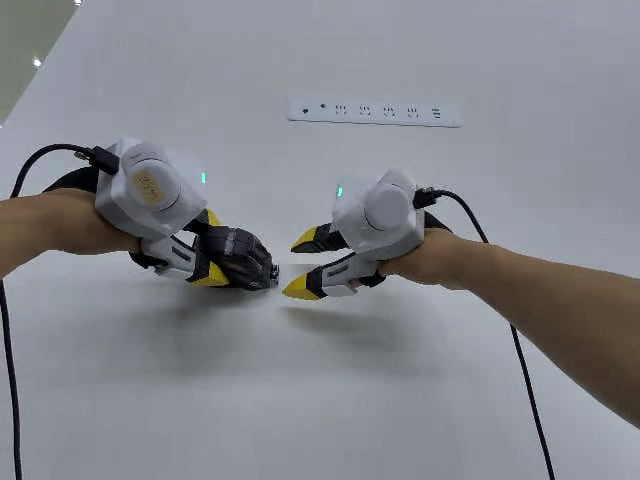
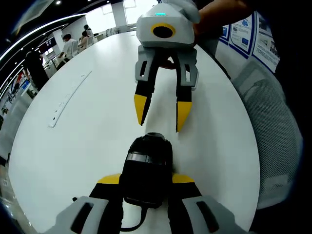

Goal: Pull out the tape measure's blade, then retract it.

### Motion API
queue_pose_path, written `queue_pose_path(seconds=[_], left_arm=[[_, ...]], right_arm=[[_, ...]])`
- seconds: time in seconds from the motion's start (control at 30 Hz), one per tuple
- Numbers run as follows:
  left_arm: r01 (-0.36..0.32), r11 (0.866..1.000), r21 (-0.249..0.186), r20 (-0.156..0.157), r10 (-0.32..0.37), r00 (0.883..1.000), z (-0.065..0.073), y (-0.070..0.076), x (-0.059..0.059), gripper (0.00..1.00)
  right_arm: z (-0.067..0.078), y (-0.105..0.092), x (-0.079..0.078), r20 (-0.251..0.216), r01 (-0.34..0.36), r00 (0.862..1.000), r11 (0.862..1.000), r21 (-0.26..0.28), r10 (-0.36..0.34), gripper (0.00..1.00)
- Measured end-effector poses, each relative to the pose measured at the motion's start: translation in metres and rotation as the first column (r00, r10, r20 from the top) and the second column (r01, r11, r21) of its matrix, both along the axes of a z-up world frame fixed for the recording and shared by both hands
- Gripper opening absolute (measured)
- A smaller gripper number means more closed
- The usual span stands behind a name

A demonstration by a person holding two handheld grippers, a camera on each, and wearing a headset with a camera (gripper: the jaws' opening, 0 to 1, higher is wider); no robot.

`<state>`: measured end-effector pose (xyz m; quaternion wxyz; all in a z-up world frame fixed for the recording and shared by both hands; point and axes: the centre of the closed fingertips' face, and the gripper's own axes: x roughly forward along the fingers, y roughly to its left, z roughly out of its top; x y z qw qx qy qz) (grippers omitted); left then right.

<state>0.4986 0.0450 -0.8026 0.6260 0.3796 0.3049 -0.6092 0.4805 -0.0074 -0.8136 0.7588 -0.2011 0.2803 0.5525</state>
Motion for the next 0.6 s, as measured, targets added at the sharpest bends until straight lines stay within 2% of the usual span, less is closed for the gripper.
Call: queue_pose_path(seconds=[0.3, 0.47, 0.6], left_arm=[[-0.002, 1.0, 0.001, -0.003, 0.002, 1.0, 0.0, 0.0, 0.0, 0.31], [-0.002, 1.0, 0.001, -0.009, 0.002, 1.0, -0.001, 0.0, 0.0, 0.31], [-0.001, 1.0, 0.002, -0.01, 0.001, 1.0, -0.001, 0.0, 0.0, 0.31]], right_arm=[[-0.006, 0.012, 0.002, -0.007, -0.027, 1.0, 1.0, -0.015, 0.027, 0.3], [-0.014, 0.015, 0.003, 0.008, -0.05, 0.999, 0.997, -0.064, 0.051, 0.26], [-0.016, 0.017, 0.004, 0.005, -0.055, 0.998, 0.996, -0.066, 0.055, 0.23]])
